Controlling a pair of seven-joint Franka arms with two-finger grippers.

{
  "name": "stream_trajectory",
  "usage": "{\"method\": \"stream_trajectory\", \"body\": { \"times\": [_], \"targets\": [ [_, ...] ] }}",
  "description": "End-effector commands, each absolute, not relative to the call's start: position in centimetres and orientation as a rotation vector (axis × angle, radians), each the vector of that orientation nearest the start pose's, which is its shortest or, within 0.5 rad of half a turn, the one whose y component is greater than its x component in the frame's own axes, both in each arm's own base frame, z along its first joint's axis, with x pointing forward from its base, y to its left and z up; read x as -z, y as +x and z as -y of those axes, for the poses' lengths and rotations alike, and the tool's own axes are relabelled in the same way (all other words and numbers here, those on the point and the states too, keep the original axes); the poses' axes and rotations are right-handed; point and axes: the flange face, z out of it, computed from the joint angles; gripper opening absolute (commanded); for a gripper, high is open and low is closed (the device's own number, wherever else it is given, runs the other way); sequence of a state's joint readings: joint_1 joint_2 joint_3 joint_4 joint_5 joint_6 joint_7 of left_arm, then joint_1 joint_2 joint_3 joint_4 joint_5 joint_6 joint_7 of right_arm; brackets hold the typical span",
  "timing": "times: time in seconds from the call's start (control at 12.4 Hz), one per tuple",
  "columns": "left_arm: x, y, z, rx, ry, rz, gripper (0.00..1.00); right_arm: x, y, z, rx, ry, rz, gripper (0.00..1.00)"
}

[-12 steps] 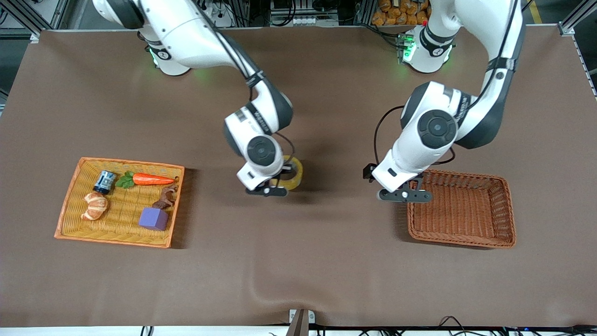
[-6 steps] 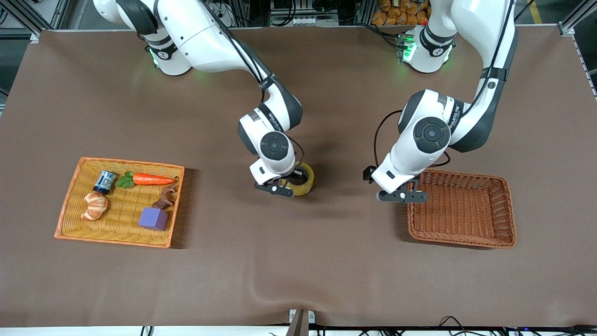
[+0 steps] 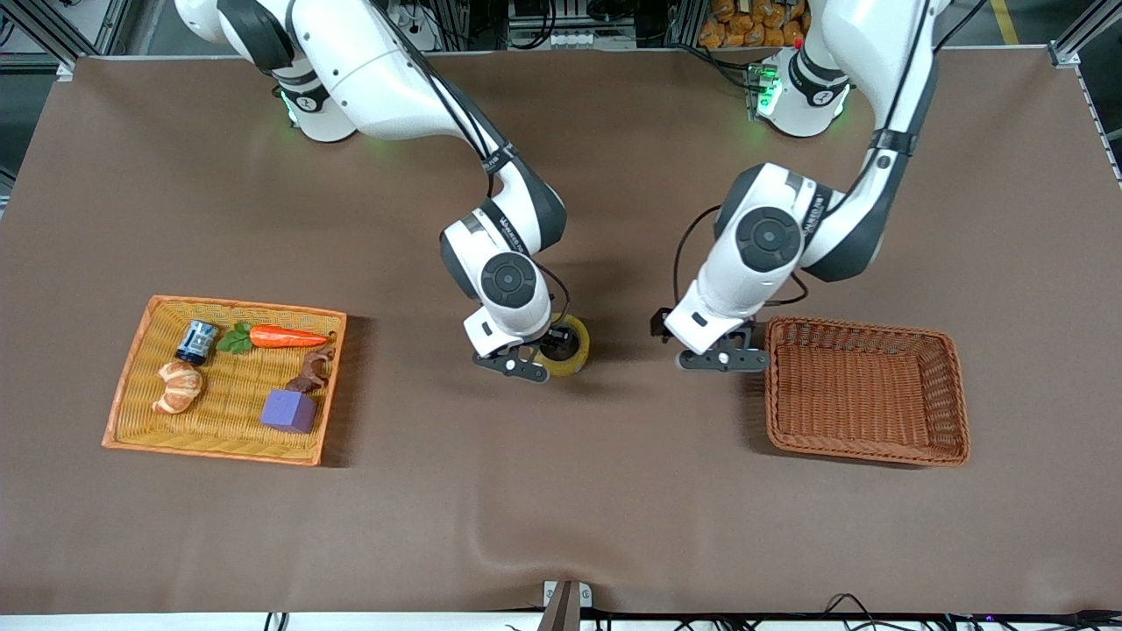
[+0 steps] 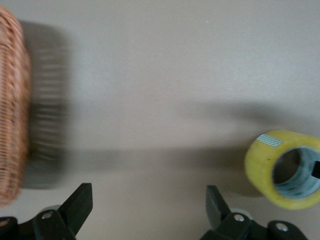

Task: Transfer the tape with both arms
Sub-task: 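Carry the tape with the right gripper while the left gripper approaches, then grasp the tape with the left gripper while the right gripper releases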

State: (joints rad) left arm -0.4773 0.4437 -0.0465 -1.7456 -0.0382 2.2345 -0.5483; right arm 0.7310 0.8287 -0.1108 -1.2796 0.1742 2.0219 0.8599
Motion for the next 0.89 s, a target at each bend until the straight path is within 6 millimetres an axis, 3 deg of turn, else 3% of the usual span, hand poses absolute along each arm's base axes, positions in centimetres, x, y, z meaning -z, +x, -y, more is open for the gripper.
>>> {"method": "stream_trajectory", "body": {
  "times": [0.0,0.08,0.16,0.4,0.64,0.72,0.8],
  "targets": [
    [-31.4,57.9,37.2,0.032,-3.233,0.226,1.0,-31.5,62.1,-40.1,-0.222,-3.081,-0.303,1.0],
    [-30.7,57.1,40.8,0.037,-3.236,0.271,1.0,-33.8,63.7,-37.2,-0.182,-3.071,-0.19,1.0],
    [-29.5,57.4,42.9,0.042,-3.229,0.365,1.0,-35.0,65.0,-34.5,-0.157,-3.067,-0.082,1.0],
    [-26.9,57.6,46.8,0.064,-3.229,0.547,1.0,-38.0,67.3,-23.6,-0.28,-3.056,0.057,1.0],
    [-24.2,56.3,48.8,0.095,-3.243,0.509,1.0,-41.5,66.2,-11.2,-0.271,-3.019,0.164,1.0],
    [-23.5,56.2,49.0,0.107,-3.253,0.509,1.0,-43.5,65.4,-8.0,-0.231,-3.03,0.196,1.0],
    [-22.8,55.8,49.4,0.107,-3.254,0.493,1.0,-45.9,64.6,-6.3,-0.186,-3.074,0.209,1.0]
  ]
}}
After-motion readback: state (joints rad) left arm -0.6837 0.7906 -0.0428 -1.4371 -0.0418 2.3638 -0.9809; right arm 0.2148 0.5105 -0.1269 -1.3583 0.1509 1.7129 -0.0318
